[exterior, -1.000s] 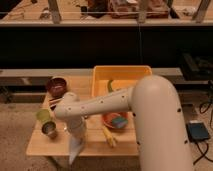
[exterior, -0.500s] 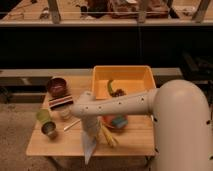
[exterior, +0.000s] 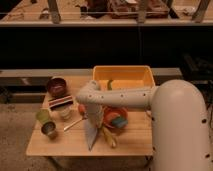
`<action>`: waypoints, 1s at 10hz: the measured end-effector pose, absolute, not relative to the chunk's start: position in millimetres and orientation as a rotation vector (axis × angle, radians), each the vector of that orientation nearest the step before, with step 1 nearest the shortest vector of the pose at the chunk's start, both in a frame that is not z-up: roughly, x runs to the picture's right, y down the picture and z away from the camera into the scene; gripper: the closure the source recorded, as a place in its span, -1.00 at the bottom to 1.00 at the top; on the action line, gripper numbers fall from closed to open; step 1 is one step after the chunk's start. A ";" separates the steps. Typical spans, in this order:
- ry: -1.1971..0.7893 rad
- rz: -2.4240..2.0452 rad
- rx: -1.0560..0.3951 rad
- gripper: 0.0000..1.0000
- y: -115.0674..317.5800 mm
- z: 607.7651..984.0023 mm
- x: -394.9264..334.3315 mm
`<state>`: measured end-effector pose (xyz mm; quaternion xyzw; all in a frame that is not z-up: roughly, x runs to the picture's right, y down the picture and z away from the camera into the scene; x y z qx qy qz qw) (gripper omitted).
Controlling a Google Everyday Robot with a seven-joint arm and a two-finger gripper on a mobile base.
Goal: Wipe table surface with towel
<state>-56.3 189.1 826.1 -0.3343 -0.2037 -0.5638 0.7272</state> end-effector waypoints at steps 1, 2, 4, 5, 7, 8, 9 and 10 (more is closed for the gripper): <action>-0.456 -1.245 -0.742 1.00 186.2 834.4 -71.6; -0.465 -1.252 -0.744 1.00 187.7 839.1 -86.9; -0.480 -1.288 -0.740 1.00 192.5 840.7 -117.0; -0.492 -1.324 -0.733 1.00 197.0 837.0 -136.2; -0.520 -1.425 -0.721 1.00 217.6 819.2 -172.9; -0.533 -1.466 -0.717 1.00 231.2 808.5 -182.6; -0.545 -1.503 -0.715 1.00 245.1 798.7 -187.0; -0.555 -1.528 -0.716 1.00 255.3 792.5 -188.0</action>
